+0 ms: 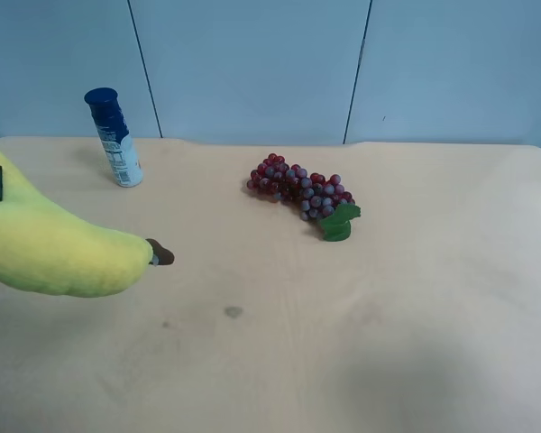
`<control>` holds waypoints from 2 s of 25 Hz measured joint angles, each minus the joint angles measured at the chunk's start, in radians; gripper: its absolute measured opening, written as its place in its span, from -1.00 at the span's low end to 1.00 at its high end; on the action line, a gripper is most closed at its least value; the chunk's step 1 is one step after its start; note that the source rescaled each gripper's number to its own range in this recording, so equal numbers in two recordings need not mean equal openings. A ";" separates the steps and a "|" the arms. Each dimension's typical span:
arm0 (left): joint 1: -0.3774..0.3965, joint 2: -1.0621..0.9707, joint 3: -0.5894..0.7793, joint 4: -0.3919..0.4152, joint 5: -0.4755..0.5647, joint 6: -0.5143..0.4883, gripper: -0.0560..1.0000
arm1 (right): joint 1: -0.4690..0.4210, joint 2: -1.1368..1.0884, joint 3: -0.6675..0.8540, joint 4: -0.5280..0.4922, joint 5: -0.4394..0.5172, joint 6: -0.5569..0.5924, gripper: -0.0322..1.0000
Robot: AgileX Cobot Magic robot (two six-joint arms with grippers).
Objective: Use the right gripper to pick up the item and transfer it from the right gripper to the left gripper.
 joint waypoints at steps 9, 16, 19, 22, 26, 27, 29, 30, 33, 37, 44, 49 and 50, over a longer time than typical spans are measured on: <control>0.000 0.000 0.000 0.000 0.000 0.004 -0.89 | 0.000 0.000 0.000 0.000 0.000 0.000 1.00; 0.000 0.000 0.000 0.000 0.000 0.004 -0.89 | 0.000 0.000 0.000 0.000 0.000 0.000 1.00; 0.000 0.000 0.000 0.004 0.000 0.004 -0.89 | 0.000 0.000 0.000 0.000 0.000 0.000 1.00; 0.000 0.000 0.000 0.030 0.000 0.005 -0.89 | 0.000 0.000 0.000 0.000 0.000 0.000 1.00; 0.000 0.006 0.000 0.058 0.000 0.005 -0.89 | 0.000 0.000 0.000 0.000 0.000 0.000 1.00; 0.000 0.013 0.000 0.059 0.000 0.006 -0.89 | 0.000 0.000 0.000 0.000 0.000 0.000 1.00; 0.000 0.038 0.000 0.060 -0.001 0.008 -0.89 | 0.000 0.000 0.000 0.000 0.000 0.000 1.00; 0.000 0.050 0.000 0.061 -0.001 0.009 -0.89 | 0.000 0.000 0.000 0.000 0.000 0.000 1.00; 0.000 0.096 0.000 0.062 -0.002 0.035 -0.89 | 0.000 0.000 0.000 0.000 0.000 0.000 1.00; 0.000 0.147 0.000 0.046 -0.003 0.085 -0.89 | 0.000 0.000 0.000 0.000 0.000 0.000 1.00; 0.000 0.244 0.000 -0.007 -0.003 0.172 -0.89 | 0.000 0.000 0.000 0.000 0.000 0.000 1.00; -0.066 0.310 0.000 -0.026 -0.012 0.213 -0.89 | 0.000 0.000 0.000 0.000 0.000 0.000 1.00; -0.089 0.324 0.000 -0.028 -0.018 0.214 -0.89 | 0.000 0.000 0.000 0.000 0.000 0.000 1.00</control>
